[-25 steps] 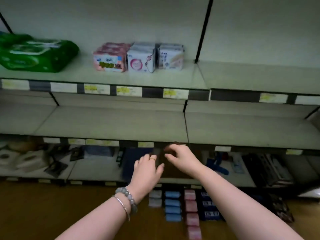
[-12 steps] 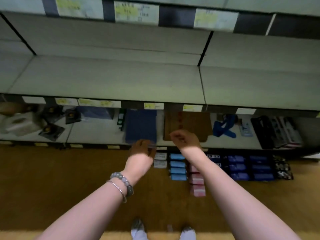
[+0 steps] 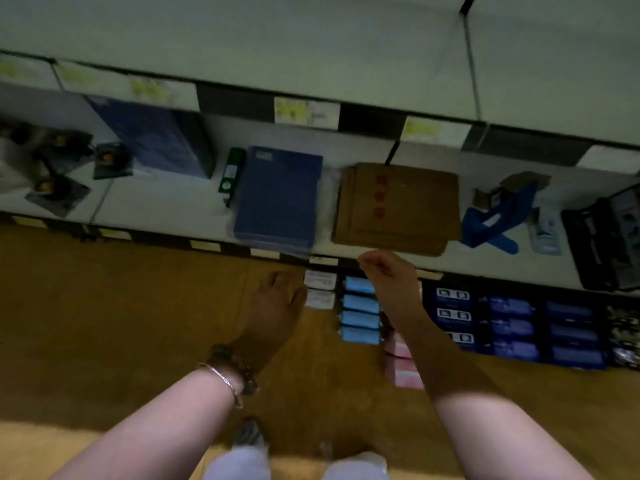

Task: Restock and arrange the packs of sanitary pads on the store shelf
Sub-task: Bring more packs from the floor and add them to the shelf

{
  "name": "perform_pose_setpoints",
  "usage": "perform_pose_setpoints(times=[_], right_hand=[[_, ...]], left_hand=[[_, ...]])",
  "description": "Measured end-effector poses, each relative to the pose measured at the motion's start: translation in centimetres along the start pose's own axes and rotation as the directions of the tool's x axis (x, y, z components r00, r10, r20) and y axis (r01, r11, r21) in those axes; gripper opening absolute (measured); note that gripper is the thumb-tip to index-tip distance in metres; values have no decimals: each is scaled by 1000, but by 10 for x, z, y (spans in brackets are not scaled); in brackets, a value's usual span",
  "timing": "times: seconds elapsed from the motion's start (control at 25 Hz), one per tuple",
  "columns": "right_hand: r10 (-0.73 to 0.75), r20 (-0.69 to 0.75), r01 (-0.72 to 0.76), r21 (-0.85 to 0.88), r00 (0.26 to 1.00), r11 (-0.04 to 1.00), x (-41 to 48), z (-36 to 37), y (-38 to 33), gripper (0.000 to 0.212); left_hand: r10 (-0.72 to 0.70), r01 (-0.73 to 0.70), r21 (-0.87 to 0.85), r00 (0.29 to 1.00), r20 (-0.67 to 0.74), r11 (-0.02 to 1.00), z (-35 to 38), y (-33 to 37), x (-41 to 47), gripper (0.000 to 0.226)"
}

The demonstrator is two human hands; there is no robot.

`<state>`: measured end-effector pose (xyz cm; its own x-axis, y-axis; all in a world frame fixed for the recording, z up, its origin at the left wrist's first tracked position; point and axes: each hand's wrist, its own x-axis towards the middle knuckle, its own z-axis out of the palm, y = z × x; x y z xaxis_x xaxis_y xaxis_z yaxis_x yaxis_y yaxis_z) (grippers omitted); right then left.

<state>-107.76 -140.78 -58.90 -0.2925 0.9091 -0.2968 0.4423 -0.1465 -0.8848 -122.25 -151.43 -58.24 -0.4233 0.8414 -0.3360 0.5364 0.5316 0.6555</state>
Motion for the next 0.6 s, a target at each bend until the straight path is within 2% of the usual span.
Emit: perform_pose_setpoints(times=[0.36, 0.6], right_hand=[[115, -48, -110, 112, 992, 988, 76, 71, 167, 14], [52, -63, -47, 78, 997, 996, 133, 120, 243, 16]], left_hand=[[-73, 73, 10, 997, 11, 997, 130, -126, 81, 38], [-71, 69, 73, 997, 30, 995, 182, -184, 139, 42]])
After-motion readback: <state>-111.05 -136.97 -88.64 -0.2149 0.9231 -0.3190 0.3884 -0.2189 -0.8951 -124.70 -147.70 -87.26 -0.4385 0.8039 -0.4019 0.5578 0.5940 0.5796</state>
